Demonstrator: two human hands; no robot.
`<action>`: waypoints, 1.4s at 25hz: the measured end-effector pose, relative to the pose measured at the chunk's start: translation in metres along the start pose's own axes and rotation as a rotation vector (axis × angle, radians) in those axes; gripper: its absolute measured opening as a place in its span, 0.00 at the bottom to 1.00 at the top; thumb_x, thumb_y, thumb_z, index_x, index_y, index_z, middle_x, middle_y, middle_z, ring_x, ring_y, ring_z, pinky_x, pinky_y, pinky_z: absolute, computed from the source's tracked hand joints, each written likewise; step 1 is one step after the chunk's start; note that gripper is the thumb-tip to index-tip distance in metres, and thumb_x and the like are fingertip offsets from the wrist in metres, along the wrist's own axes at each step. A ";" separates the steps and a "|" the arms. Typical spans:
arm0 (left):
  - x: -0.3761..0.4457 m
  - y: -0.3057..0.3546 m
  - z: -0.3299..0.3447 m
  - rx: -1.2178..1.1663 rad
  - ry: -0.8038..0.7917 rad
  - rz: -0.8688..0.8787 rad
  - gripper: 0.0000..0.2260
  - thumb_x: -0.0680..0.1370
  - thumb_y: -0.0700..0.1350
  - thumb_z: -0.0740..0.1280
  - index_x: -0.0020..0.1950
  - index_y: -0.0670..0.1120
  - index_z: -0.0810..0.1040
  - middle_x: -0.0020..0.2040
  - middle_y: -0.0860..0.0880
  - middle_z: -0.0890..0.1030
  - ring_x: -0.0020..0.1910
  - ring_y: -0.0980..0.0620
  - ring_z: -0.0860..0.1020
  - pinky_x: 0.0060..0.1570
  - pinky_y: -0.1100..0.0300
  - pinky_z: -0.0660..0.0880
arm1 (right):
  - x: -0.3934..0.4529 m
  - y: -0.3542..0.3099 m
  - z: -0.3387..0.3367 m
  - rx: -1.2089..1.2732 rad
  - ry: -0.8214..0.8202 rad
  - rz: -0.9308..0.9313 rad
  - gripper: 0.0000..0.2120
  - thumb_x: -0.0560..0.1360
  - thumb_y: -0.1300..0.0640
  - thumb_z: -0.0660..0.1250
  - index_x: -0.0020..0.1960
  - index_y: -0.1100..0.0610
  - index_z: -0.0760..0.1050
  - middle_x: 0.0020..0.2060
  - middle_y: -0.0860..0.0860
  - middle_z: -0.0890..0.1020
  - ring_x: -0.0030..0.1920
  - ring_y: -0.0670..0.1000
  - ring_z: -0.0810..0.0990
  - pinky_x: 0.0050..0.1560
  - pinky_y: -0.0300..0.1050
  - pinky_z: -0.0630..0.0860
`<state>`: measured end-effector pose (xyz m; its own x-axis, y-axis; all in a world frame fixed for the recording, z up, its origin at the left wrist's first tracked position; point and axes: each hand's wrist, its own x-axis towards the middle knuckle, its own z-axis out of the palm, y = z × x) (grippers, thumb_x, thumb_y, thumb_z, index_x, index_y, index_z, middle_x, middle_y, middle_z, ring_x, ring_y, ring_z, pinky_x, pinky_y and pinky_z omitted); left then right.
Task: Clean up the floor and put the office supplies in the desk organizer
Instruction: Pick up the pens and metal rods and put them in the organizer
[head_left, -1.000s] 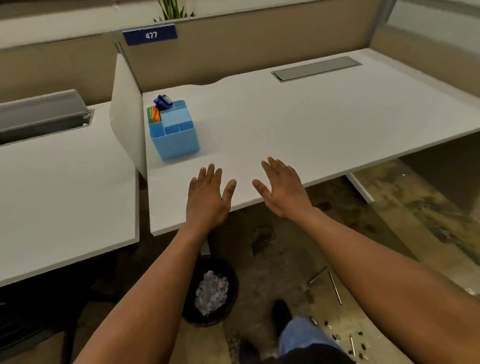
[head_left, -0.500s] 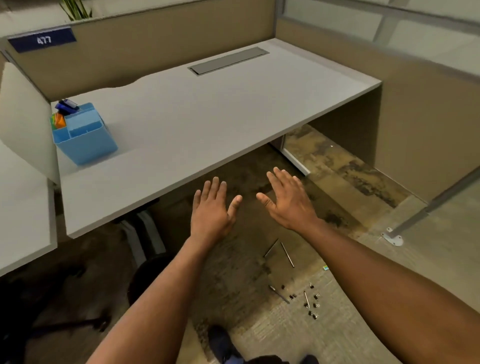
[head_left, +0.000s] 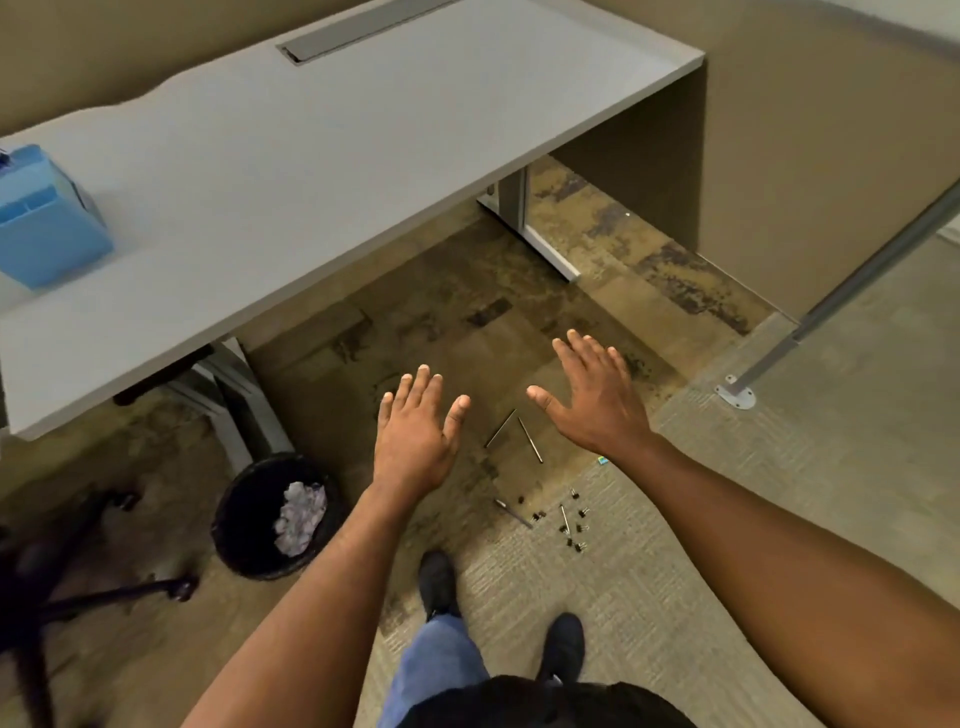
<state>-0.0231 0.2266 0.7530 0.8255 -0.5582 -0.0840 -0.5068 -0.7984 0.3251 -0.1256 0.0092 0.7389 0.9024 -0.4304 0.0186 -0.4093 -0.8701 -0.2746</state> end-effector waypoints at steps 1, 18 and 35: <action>0.004 0.001 0.007 -0.007 -0.015 -0.001 0.30 0.80 0.63 0.47 0.76 0.47 0.61 0.79 0.49 0.56 0.78 0.50 0.51 0.75 0.50 0.47 | 0.000 0.007 0.005 0.010 -0.011 0.010 0.40 0.73 0.28 0.46 0.76 0.52 0.55 0.77 0.53 0.56 0.77 0.53 0.53 0.75 0.53 0.47; 0.168 -0.010 0.161 -0.073 -0.378 0.071 0.25 0.81 0.55 0.57 0.75 0.44 0.63 0.79 0.45 0.57 0.78 0.46 0.53 0.76 0.49 0.50 | 0.097 0.102 0.137 0.208 -0.140 0.360 0.24 0.80 0.47 0.56 0.72 0.57 0.64 0.72 0.56 0.67 0.72 0.56 0.64 0.72 0.54 0.62; 0.136 -0.115 0.616 0.021 -0.644 -0.380 0.12 0.76 0.41 0.63 0.58 0.45 0.78 0.56 0.40 0.79 0.53 0.39 0.79 0.49 0.51 0.76 | 0.007 0.271 0.594 0.201 -0.741 0.523 0.07 0.75 0.57 0.61 0.43 0.57 0.77 0.43 0.59 0.83 0.44 0.61 0.80 0.41 0.45 0.71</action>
<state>-0.0061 0.1034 0.1242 0.6389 -0.2601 -0.7240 -0.2259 -0.9630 0.1466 -0.1500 -0.0870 0.0937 0.4935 -0.4327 -0.7545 -0.8200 -0.5206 -0.2378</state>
